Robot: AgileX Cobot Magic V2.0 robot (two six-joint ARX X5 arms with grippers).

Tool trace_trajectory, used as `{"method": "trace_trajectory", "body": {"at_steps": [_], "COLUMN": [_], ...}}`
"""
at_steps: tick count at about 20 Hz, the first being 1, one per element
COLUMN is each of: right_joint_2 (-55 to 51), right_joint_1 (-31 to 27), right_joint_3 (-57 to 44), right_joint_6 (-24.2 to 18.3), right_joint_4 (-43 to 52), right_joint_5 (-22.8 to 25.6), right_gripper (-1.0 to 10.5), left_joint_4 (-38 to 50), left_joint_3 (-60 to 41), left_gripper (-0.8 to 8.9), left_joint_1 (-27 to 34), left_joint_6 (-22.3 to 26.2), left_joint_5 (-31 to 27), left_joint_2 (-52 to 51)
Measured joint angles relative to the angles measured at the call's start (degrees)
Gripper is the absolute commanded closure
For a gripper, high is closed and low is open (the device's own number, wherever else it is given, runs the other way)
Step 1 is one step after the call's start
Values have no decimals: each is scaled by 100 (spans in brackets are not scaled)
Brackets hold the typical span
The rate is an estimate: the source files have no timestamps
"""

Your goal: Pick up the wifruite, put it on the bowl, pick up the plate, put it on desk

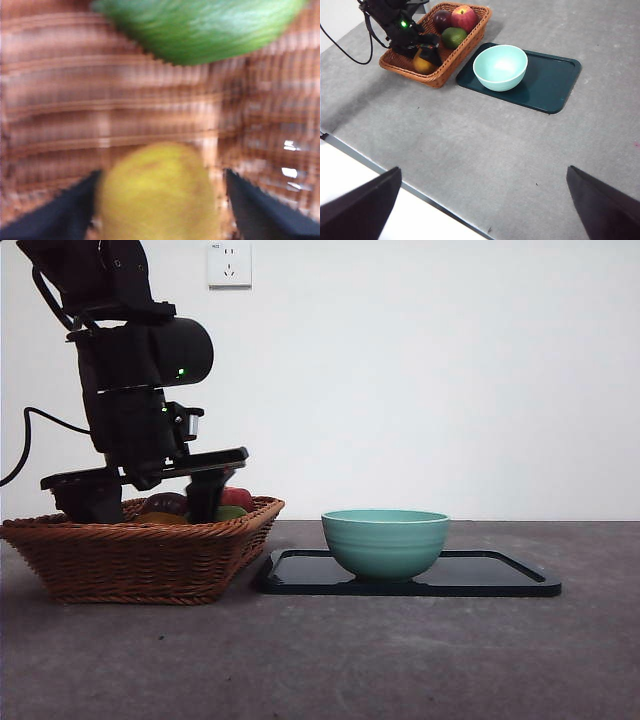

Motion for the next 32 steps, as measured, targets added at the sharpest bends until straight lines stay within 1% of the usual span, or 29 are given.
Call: {"method": "trace_trajectory", "body": {"at_steps": [4, 8, 12, 18, 20, 22, 24, 26, 29, 32], "right_joint_2": [0, 0, 0, 0, 0, 0, 0, 0, 0, 0], "right_joint_1": [0, 0, 0, 0, 0, 0, 0, 0, 0, 0], "right_joint_3": [0, 0, 0, 0, 0, 0, 0, 0, 0, 0], "right_joint_6": [0, 0, 0, 2, 2, 2, 2, 2, 15, 249], "right_joint_4": [0, 0, 0, 0, 0, 0, 0, 0, 0, 0], "right_joint_5": [-2, 0, 0, 2, 2, 2, 2, 2, 2, 2], "right_gripper": [326, 326, 326, 327, 327, 327, 327, 327, 327, 327], "left_joint_4": [-251, -503, -1213, -2387, -2647, -2857, -3010, -3102, -3198, -3230], "left_joint_3": [133, 210, 221, 221, 221, 221, 221, 221, 221, 221], "left_gripper": [340, 341, 343, 344, 344, 344, 344, 344, 344, 344], "left_joint_1": [13, 11, -33, -81, -81, -81, -127, -168, -282, -413], "left_joint_6": [-15, 160, 553, 1375, 1696, 1912, 2004, 2065, 2087, 2109], "left_joint_5": [-24, -15, 70, 916, 1167, 1558, 1921, 2120, 2122, 2122], "left_joint_2": [-319, -1427, -2680, -4671, -5235, -5727, -6142, -6511, -6924, -7219]}}
